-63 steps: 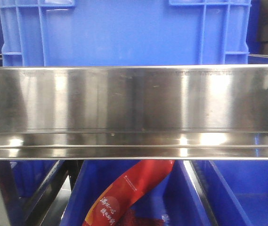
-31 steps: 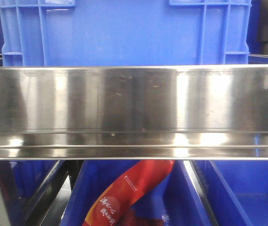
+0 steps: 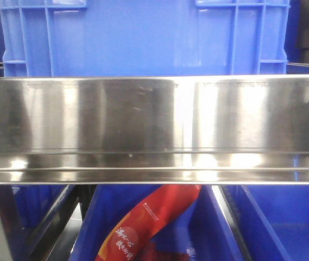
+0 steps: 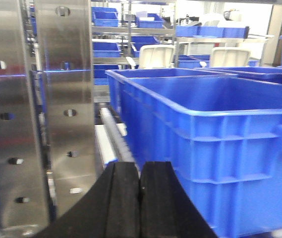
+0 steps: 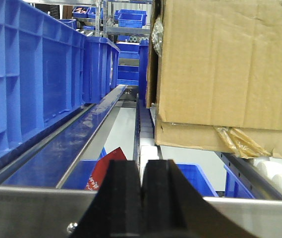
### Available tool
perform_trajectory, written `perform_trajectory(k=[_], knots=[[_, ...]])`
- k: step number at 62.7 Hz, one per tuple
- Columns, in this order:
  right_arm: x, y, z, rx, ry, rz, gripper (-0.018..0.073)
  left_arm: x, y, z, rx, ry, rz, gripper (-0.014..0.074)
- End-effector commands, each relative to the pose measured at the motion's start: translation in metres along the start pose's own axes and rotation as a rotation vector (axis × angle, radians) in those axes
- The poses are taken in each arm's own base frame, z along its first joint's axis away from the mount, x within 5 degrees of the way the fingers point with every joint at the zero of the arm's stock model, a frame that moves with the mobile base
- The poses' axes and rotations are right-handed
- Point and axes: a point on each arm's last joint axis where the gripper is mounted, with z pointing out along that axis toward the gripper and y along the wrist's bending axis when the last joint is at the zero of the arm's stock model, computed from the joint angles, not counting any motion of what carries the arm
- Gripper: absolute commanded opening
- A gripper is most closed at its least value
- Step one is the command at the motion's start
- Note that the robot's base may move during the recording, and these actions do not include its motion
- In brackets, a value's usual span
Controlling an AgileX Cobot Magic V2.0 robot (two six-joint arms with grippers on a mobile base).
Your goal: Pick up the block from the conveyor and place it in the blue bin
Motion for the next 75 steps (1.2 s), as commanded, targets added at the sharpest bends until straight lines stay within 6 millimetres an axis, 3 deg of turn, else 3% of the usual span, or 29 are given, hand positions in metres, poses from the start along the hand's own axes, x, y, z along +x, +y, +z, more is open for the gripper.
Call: perform_trajectory(k=[1,12,21,35,46,75], knots=[[-0.003,-0.001,0.000,0.007,-0.033,-0.007,-0.0162,0.006,0.003,-0.003,-0.044,-0.024,0.023,-0.0111],[-0.003,-0.001,0.000,0.007,-0.033,-0.007,-0.0162,0.039,0.012,-0.007,-0.178,-0.174,0.020,-0.0111],[-0.003,-0.001,0.000,0.007,-0.033,-0.007,-0.0162,0.076,0.014,-0.014,-0.246,-0.163,0.026,-0.0111],[-0.003,-0.001,0.000,0.007,-0.033,-0.007,-0.0162,0.115,0.012,-0.021,-0.248,-0.137,-0.027,-0.0111],[-0.003,-0.001,0.000,0.008,-0.035,-0.007,-0.0162,0.124,0.010,-0.020,-0.204,-0.039,-0.025,-0.0111],[-0.003,-0.001,0.000,0.008,-0.035,-0.007,-0.0162,0.124,0.008,-0.020,-0.178,-0.038,-0.021,-0.0111]])
